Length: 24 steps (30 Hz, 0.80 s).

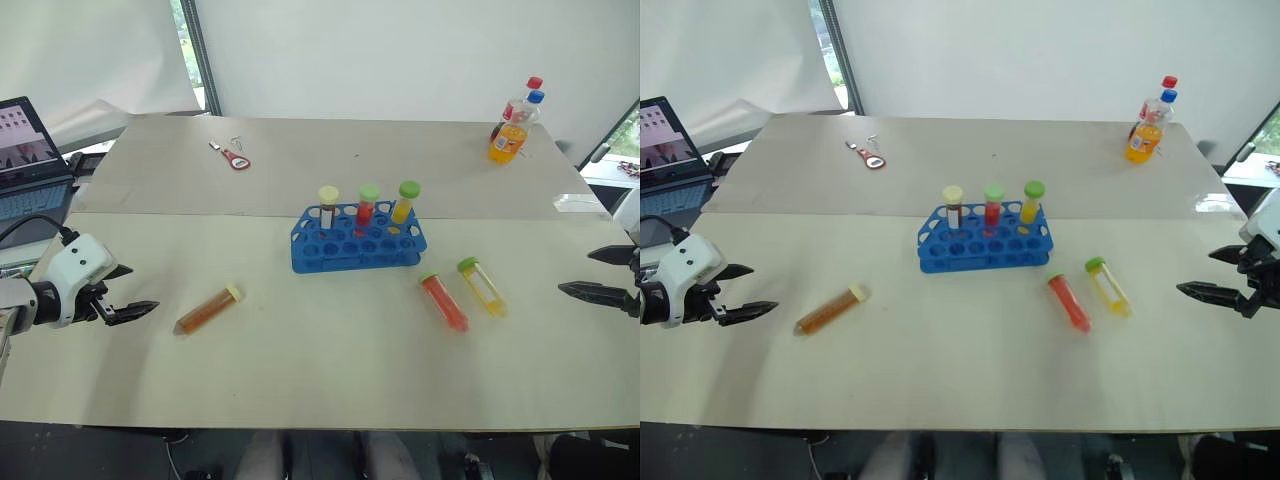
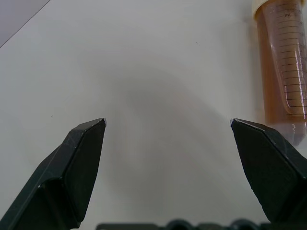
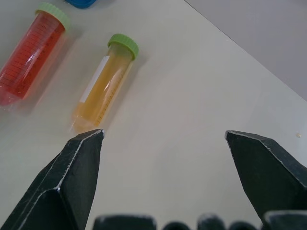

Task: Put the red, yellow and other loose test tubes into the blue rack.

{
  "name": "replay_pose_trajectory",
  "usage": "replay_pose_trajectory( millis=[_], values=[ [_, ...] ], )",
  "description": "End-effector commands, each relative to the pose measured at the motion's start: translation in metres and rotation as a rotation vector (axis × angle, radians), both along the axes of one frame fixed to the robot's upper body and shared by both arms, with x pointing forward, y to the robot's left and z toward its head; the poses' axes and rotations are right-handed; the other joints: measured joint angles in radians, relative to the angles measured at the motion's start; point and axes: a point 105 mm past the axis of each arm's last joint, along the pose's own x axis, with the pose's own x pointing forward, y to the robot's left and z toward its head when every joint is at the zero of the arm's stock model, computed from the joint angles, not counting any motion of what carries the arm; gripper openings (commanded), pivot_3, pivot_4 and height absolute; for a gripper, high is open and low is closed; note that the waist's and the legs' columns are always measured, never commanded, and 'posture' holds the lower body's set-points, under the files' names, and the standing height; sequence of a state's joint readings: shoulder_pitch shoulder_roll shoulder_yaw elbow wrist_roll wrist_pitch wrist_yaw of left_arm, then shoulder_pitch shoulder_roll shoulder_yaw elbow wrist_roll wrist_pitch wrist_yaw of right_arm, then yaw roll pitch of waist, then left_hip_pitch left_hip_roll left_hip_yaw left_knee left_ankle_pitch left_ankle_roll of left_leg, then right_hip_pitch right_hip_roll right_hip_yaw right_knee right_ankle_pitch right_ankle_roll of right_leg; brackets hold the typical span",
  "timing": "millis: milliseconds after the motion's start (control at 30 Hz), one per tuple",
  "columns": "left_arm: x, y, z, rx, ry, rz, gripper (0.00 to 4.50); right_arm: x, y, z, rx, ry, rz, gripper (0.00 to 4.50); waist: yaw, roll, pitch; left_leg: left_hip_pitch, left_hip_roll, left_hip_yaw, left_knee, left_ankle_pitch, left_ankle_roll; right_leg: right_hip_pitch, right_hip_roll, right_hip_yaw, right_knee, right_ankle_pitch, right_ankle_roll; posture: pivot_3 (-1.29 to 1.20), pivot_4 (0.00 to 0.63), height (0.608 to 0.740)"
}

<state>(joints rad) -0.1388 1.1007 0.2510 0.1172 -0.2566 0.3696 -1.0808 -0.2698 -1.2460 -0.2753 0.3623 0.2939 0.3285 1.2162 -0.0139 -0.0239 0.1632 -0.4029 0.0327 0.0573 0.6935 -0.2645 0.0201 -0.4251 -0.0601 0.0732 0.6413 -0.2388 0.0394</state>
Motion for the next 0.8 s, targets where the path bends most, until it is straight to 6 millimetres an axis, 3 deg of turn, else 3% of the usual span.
replay_pose_trajectory(
  millis=[33,233,367,500,633,800],
  values=[
    [0.002,-0.001,0.015,0.003,-0.06,-0.008,4.42,0.003,0.004,0.014,-0.021,-0.062,0.022,4.5,0.0,0.0,0.0,0.0,0.0,0.0,0.0,0.0,0.0,0.0,0.0,0.0,0.0,0.0,0.0,0.0,0.15,0.74],
    [0.001,-0.004,0.025,-0.077,-0.091,-0.027,4.42,0.012,0.011,0.021,0.001,-0.113,0.027,4.5,-0.001,0.0,0.0,0.0,0.0,0.0,0.0,0.0,0.0,0.0,0.0,0.0,0.0,0.0,0.0,0.0,0.15,0.74],
    [-0.001,-0.025,0.033,-0.126,-0.087,-0.119,4.42,0.019,0.015,0.023,0.015,-0.114,0.03,4.5,0.0,0.0,0.0,0.0,0.0,0.0,0.0,0.0,0.0,0.0,0.0,0.0,0.0,0.0,0.0,0.0,0.15,0.74],
    [-0.004,-0.077,0.039,-0.171,-0.074,-0.302,4.42,0.029,0.026,0.026,0.024,-0.101,0.048,4.5,0.004,0.0,0.0,0.0,0.0,0.0,0.001,0.0,0.0,0.0,0.0,0.0,0.001,0.0,0.0,0.0,0.15,0.74],
    [-0.014,-0.148,0.052,-0.242,-0.097,-0.57,4.42,0.045,0.036,0.016,0.041,-0.011,-0.039,4.5,0.003,0.0,0.0,-0.001,-0.001,0.0,0.002,0.0,0.0,0.0,0.0,0.0,0.0,0.0,0.0,0.0,0.15,0.74],
    [-0.031,-0.19,0.059,-0.277,-0.088,-0.78,4.42,0.053,0.046,0.0,0.031,0.155,-0.136,4.5,-0.003,0.001,0.0,-0.002,-0.001,-0.001,0.001,0.0,0.0,-0.002,0.001,0.0,0.001,0.0,0.0,0.0,0.15,0.74]
  ],
)
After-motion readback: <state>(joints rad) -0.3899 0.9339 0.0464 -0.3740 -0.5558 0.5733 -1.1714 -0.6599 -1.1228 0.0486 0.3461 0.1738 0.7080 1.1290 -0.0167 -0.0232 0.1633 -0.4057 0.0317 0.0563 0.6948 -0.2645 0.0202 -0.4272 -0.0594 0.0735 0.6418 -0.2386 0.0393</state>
